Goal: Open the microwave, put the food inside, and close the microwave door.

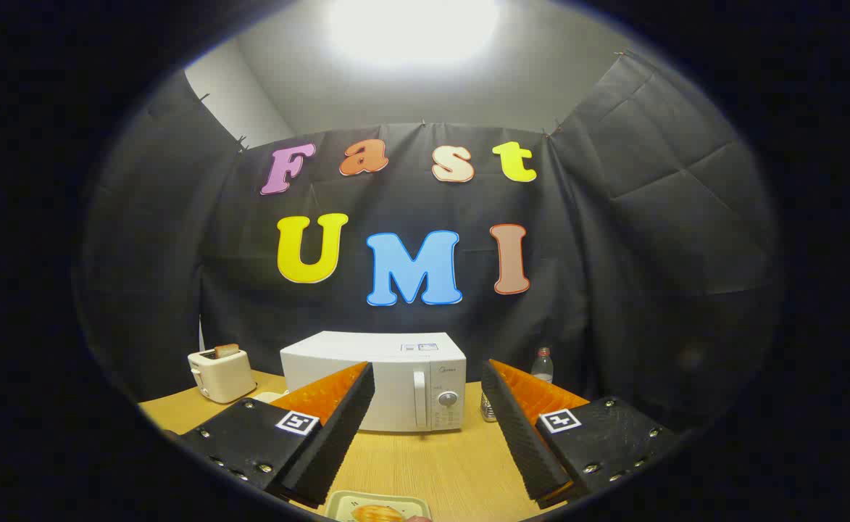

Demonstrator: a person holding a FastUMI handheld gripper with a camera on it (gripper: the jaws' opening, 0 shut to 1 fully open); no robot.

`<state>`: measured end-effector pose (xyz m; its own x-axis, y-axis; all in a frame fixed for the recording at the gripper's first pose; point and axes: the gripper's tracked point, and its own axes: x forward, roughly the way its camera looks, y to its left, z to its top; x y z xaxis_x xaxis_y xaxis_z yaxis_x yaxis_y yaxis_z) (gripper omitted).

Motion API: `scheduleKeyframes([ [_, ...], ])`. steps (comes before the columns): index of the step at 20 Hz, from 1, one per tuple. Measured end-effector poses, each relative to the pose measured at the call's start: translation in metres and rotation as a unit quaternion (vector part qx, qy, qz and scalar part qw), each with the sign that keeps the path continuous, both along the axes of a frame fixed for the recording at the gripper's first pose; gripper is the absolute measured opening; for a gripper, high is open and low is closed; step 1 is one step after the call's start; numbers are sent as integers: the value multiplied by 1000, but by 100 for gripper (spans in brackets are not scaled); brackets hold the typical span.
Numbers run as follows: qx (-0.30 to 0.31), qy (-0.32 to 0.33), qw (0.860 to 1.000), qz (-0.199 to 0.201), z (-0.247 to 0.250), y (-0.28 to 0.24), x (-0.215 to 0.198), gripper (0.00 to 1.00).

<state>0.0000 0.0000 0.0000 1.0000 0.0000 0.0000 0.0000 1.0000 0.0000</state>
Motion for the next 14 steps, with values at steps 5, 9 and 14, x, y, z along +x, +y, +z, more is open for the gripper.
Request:
scheduleKeyframes([
  [5, -3, -11, 1000, 10, 8, 9, 4, 95],
  [9, -5, -9, 1000, 21, 4, 15, 4, 95],
  [14, -5, -11, 1000, 22, 6, 20, -1, 95],
])
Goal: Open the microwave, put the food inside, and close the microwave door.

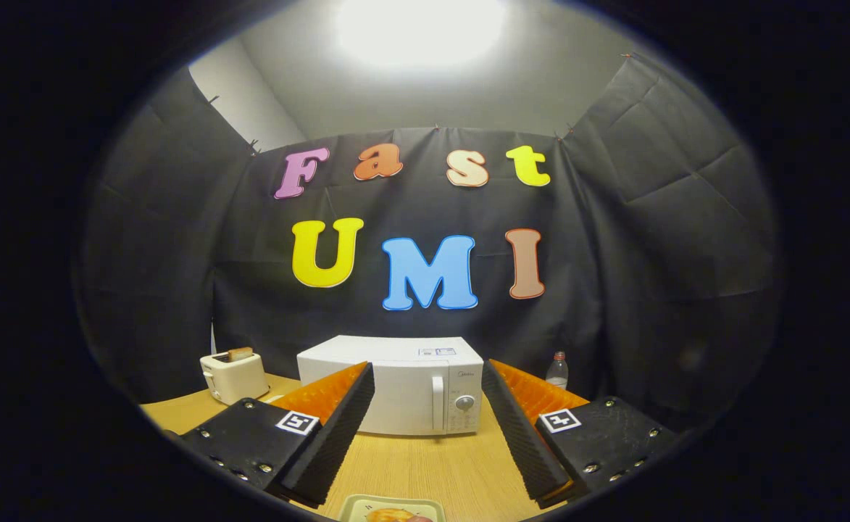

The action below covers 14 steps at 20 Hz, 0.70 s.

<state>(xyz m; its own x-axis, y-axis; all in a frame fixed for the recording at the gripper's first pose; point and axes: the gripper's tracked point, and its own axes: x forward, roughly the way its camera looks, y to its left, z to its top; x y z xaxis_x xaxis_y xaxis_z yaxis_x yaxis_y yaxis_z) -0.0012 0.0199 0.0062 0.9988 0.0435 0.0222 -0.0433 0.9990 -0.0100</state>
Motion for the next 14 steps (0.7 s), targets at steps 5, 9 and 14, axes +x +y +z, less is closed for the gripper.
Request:
scheduleKeyframes([
  [5, -5, 9, 1000, -4, -6, 5, -1, 95],
  [9, 1, 11, 1000, -10, -7, 4, 8, 95],
  [14, -5, 9, 1000, -16, -14, -4, 39, 95],
])
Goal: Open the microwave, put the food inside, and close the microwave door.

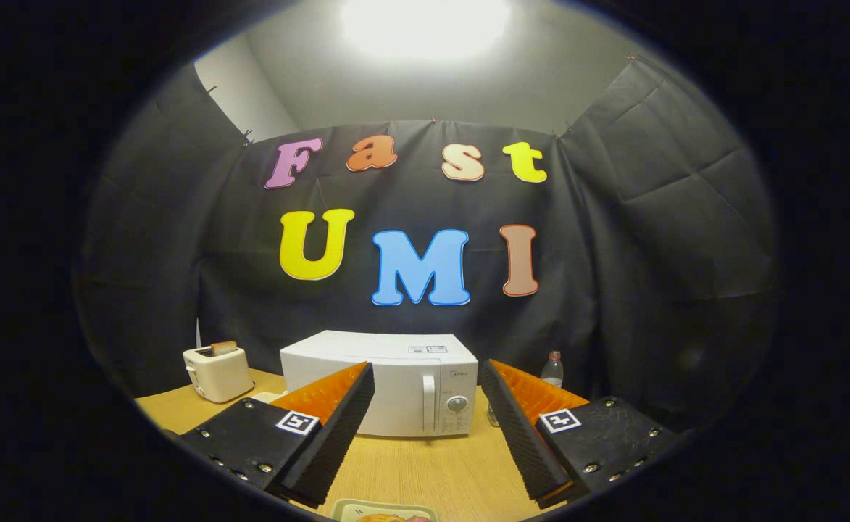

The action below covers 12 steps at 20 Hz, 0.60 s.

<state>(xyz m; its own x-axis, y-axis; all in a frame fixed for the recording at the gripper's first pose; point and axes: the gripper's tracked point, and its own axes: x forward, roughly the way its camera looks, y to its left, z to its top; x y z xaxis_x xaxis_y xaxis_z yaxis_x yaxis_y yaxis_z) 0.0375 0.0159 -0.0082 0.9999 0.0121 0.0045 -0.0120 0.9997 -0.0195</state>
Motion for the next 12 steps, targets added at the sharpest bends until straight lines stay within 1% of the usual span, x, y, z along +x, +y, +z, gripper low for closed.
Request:
scheduleKeyframes([
  [3, 3, 1, 1000, 1, -9, -2, 31, 95],
  [8, 3, 14, 1000, 10, -38, -1, 84, 95],
  [12, -1, 33, 999, 4, -67, -6, 125, 95],
])
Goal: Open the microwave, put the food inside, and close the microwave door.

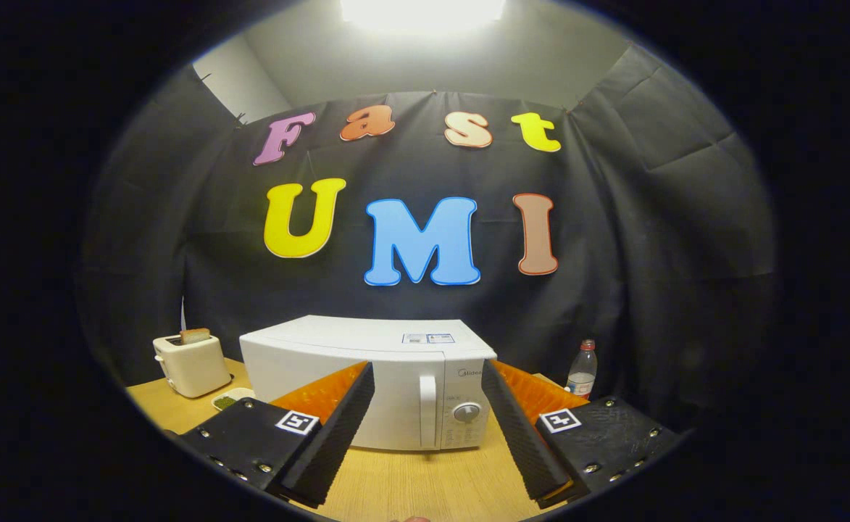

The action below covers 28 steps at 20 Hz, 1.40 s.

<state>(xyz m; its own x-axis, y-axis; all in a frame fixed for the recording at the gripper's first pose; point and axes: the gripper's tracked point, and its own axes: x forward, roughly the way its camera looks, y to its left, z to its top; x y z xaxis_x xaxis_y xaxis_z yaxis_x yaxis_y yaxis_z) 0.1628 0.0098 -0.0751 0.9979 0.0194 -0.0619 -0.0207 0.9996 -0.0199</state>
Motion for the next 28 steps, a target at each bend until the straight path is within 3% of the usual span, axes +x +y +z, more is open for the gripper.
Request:
scheduleKeyframes([
  [10, -25, 79, 996, 12, -100, -3, 82, 95],
  [19, -18, 111, 993, 34, -152, 7, 116, 95],
  [22, -20, 108, 993, 40, -155, 7, 120, 74],
  [23, -21, 108, 993, 47, -156, 9, 120, 75],
  [28, -21, 111, 993, 41, -160, 3, 121, 47],
])
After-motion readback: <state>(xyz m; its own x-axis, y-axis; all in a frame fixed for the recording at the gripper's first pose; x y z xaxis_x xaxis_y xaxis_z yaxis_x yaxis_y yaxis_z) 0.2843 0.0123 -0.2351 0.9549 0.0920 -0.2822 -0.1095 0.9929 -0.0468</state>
